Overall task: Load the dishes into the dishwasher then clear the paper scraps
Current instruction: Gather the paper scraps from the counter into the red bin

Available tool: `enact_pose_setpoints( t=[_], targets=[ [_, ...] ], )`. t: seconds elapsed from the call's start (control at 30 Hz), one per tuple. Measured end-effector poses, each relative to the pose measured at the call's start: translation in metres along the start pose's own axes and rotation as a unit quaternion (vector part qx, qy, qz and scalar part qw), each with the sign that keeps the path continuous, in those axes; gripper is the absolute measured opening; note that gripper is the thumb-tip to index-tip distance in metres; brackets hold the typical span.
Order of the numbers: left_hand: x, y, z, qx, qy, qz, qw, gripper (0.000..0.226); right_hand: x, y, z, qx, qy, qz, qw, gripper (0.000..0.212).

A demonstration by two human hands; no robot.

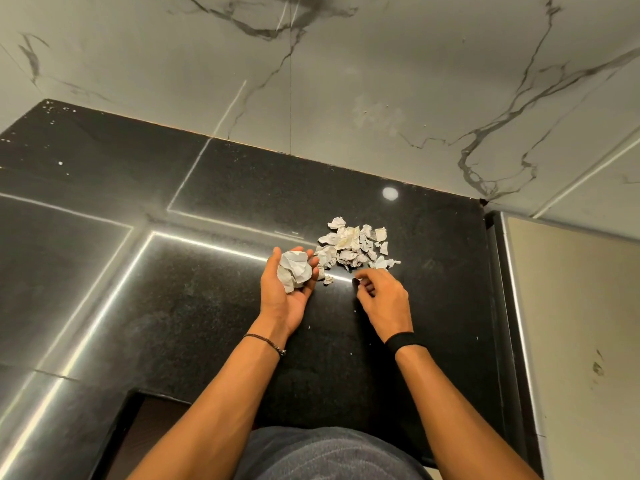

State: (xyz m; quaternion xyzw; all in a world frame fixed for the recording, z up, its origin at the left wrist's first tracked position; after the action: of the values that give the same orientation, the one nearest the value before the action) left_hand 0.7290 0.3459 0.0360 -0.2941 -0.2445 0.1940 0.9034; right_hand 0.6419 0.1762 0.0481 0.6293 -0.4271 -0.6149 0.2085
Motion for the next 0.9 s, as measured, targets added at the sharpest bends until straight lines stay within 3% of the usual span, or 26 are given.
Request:
enact_pose_setpoints(
  t=[0.2, 0.37, 0.43, 0.5, 0.57, 0.63, 0.77, 0.9],
  targets=[
    [-0.006, -0.004, 0.000, -0.021, 0.011, 0.035, 0.999, 0.049, 0.009, 0.002, 0.004, 0.029, -0.030, 0.014, 0.999, 0.014],
    [-0.008, -0.009, -0.001, -0.047, 0.034, 0.073, 0.996, 0.055, -0.002, 0.003, 0.001, -0.010, -0.027, 0.021, 0.999, 0.017],
    [-0.008, -0.009, 0.000, -0.050, 0.035, 0.079, 0.995, 0.057, -0.014, 0.005, 0.001, 0.003, -0.054, -0.048, 0.997, 0.017],
    [-0.008, -0.008, 0.001, -0.055, 0.035, 0.088, 0.994, 0.057, -0.036, 0.005, -0.002, 0.037, -0.063, -0.190, 0.979, 0.017],
    [-0.008, -0.006, 0.003, -0.061, 0.037, 0.097, 0.993, 0.057, -0.060, 0.003, -0.009, 0.038, -0.029, -0.295, 0.954, 0.018],
    [-0.009, -0.005, 0.003, -0.063, 0.040, 0.111, 0.991, 0.057, -0.073, -0.001, -0.013, 0.026, 0.001, -0.324, 0.946, 0.017],
    [-0.001, -0.002, 0.003, -0.064, 0.029, 0.159, 0.985, 0.054, -0.052, -0.009, -0.019, 0.071, -0.031, -0.229, 0.970, 0.015],
    [0.007, 0.007, 0.003, -0.054, 0.015, 0.175, 0.983, 0.052, -0.041, -0.028, -0.020, -0.040, 0.033, -0.071, 0.996, 0.028]
  ],
)
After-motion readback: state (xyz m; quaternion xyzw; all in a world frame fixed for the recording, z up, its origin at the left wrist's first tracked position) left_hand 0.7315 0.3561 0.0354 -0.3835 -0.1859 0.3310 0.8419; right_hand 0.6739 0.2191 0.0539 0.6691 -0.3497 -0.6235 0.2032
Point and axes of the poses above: each hand's wrist, its own z-axis away from the middle knuckle, its own y-axis out of the back of the hand, x = y × z, the point moved 3 cm from there along -z, towards the middle knuckle, and after that the axes turned 13 degrees about y, right-handed, at the moved point
